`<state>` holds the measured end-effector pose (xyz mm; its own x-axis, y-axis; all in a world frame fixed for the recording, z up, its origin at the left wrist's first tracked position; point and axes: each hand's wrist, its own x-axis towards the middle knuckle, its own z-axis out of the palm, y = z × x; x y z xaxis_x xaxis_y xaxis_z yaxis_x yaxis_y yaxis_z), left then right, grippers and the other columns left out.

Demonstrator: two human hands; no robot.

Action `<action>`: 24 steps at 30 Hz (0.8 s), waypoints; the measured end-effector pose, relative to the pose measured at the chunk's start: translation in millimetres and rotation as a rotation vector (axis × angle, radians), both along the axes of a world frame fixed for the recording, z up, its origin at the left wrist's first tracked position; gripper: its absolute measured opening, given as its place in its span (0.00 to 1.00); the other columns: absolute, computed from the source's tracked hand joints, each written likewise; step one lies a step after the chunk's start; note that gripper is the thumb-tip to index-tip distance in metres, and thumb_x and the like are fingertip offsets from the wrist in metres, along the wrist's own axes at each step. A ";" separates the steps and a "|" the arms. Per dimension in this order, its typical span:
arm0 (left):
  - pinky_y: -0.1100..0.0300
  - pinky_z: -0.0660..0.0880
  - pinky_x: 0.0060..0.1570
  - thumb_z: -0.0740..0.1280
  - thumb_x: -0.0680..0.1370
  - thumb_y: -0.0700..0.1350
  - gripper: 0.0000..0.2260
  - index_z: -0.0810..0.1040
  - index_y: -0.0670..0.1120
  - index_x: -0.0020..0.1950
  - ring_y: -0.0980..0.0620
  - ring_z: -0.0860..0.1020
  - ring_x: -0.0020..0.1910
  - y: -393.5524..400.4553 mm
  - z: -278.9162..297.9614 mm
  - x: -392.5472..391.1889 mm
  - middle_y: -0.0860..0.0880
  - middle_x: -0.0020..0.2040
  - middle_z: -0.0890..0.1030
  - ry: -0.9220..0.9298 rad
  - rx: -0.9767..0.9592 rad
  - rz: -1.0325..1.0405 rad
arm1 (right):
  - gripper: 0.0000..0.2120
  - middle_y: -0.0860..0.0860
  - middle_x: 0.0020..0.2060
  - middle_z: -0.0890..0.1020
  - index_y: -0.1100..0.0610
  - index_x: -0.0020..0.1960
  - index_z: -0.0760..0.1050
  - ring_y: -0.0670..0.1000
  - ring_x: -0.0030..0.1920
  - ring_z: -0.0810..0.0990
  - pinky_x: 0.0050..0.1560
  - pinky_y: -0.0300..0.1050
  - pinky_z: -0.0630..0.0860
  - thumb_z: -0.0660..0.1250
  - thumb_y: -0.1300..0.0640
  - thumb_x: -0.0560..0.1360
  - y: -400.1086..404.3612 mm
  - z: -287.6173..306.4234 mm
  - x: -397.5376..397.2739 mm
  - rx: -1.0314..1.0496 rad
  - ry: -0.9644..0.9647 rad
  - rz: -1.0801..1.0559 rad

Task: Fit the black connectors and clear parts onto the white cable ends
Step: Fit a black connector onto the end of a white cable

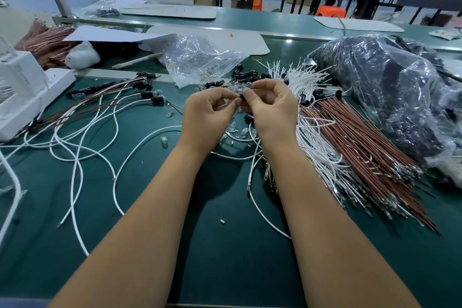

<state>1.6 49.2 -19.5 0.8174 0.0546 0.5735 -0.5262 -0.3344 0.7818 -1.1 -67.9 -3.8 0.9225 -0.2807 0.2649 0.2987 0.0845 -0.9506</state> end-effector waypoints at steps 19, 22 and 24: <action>0.52 0.73 0.47 0.71 0.75 0.44 0.04 0.84 0.48 0.50 0.47 0.75 0.44 10.3 -3.8 5.8 0.47 0.40 0.77 0.048 0.089 0.038 | 0.03 0.50 0.37 0.82 0.57 0.45 0.79 0.50 0.39 0.82 0.44 0.47 0.81 0.72 0.60 0.73 -2.6 -6.1 1.4 -0.431 -0.087 -0.089; 0.50 0.72 0.58 0.69 0.77 0.39 0.05 0.83 0.46 0.50 0.47 0.75 0.53 13.0 -2.2 10.0 0.48 0.47 0.80 0.035 0.095 0.072 | 0.06 0.45 0.37 0.80 0.56 0.53 0.78 0.45 0.37 0.80 0.38 0.42 0.78 0.68 0.56 0.77 -2.1 -5.8 0.6 -0.583 -0.072 -0.064; 0.49 0.74 0.54 0.64 0.78 0.36 0.06 0.79 0.44 0.48 0.49 0.76 0.49 15.4 -2.7 11.3 0.48 0.46 0.81 0.070 0.050 0.050 | 0.07 0.44 0.37 0.79 0.56 0.56 0.77 0.43 0.36 0.77 0.33 0.40 0.73 0.65 0.57 0.79 -1.7 -8.0 0.0 -0.810 -0.069 -0.044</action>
<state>12.9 64.6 -22.1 0.8523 0.0686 0.5185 -0.4530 -0.3986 0.7974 -1.0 -69.6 -11.8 0.8893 -0.0132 0.4571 0.3459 -0.6345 -0.6912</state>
